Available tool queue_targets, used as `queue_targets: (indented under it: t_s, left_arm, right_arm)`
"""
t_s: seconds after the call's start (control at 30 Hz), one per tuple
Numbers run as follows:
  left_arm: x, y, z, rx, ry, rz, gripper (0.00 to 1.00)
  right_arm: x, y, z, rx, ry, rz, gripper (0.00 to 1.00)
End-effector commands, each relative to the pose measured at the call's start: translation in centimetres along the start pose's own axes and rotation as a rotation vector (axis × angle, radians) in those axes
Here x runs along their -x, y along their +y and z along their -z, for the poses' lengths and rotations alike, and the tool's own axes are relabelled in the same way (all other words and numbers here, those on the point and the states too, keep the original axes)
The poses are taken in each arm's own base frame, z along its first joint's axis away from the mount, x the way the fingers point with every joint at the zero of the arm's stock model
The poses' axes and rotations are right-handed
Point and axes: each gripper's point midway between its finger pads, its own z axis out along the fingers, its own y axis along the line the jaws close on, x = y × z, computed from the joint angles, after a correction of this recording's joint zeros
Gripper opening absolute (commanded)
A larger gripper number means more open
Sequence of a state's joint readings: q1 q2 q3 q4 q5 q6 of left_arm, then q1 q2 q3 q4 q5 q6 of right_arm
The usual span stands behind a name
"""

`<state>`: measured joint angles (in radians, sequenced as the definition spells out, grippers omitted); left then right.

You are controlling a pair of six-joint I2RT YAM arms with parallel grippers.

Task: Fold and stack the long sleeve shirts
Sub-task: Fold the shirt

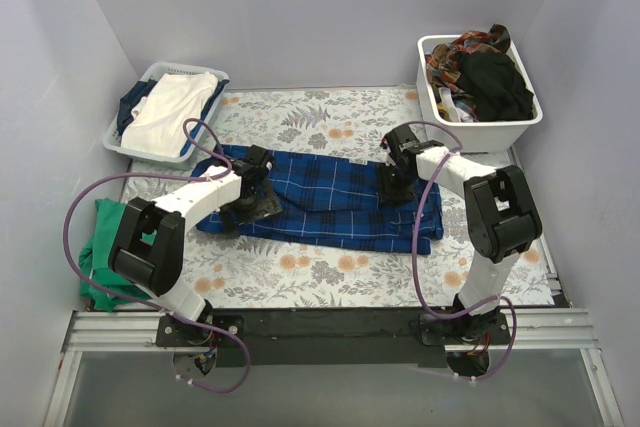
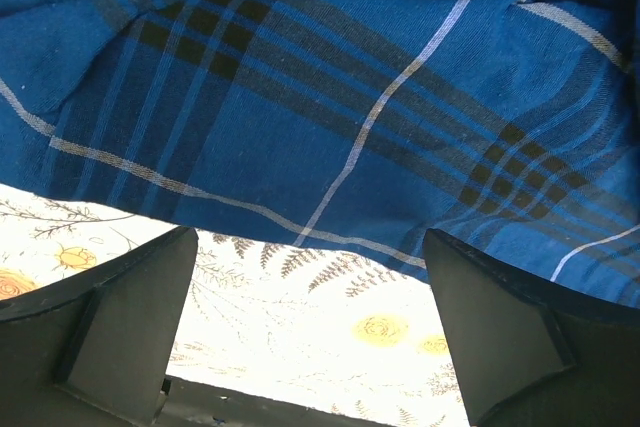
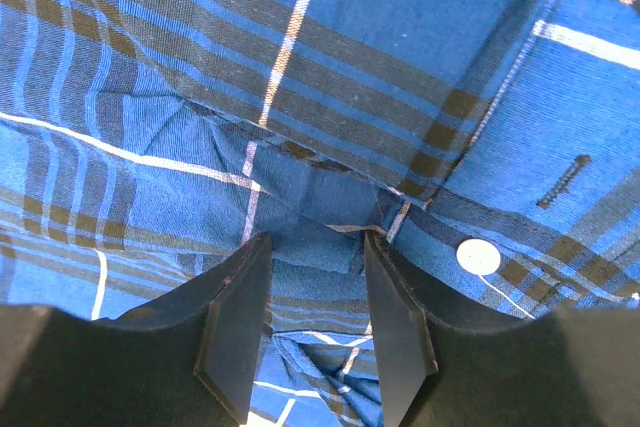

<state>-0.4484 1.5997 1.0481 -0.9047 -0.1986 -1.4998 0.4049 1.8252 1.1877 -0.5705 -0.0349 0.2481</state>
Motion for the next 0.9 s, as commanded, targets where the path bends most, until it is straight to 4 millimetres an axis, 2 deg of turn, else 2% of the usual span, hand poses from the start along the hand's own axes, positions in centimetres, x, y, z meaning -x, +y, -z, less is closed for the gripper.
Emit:
queue_targets:
  t_s: [0.0, 0.17, 0.37, 0.67, 0.87]
  left_arm:
    - [1.4, -1.0, 1.0, -0.039, -0.041, 0.014, 0.98]
    - [0.5, -0.5, 0.6, -0.030, -0.011, 0.010, 0.98]
    - [-0.7, -0.1, -0.4, -0.008, 0.028, 0.016, 0.98]
    - [0.6, -2.8, -3.1, -0.012, 0.052, 0.004, 0.98]
    - [3.5, -5.1, -4.9, -0.010, 0.025, -0.028, 0.98]
  right_arm:
    - [-4.2, -0.2, -0.5, 0.019, 0.110, -0.077, 0.51]
    - [-6.8, 0.0, -0.1, 0.041, 0.158, -0.112, 0.51]
    - [-8.9, -0.2, 0.9, 0.049, 0.181, -0.113, 0.51]
    - [-10.0, -0.5, 1.8, 0.046, 0.169, -0.103, 0.51]
    - [-9.5, -0.1, 2.9, 0.065, 0.129, -0.091, 0.51]
